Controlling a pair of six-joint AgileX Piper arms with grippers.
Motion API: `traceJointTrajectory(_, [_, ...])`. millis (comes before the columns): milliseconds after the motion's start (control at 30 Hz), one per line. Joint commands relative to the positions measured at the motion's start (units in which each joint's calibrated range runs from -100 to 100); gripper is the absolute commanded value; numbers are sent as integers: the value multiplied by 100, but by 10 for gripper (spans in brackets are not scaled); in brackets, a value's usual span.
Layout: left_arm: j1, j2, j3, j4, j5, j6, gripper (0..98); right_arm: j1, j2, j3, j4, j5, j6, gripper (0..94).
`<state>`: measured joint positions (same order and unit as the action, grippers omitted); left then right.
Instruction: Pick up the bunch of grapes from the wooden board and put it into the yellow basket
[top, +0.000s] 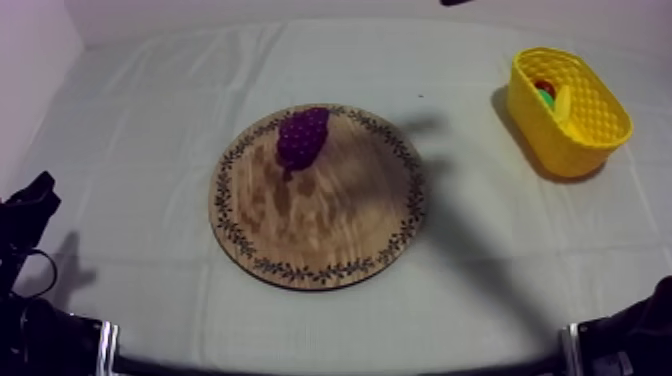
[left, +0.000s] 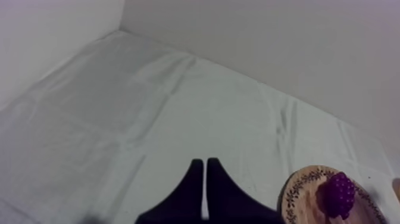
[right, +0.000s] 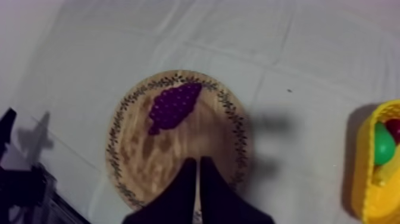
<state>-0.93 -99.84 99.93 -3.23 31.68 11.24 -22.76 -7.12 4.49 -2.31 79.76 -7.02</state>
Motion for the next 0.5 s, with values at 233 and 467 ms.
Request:
traceJointTrajectory(233, [2, 1, -4, -2, 1, 2, 0, -322, 1910, -1760, 76, 890, -814, 2])
traceJointTrajectory(467, [2, 1, -4, -2, 1, 2, 0, -487, 2662, -2419, 161, 1261, -1051, 2])
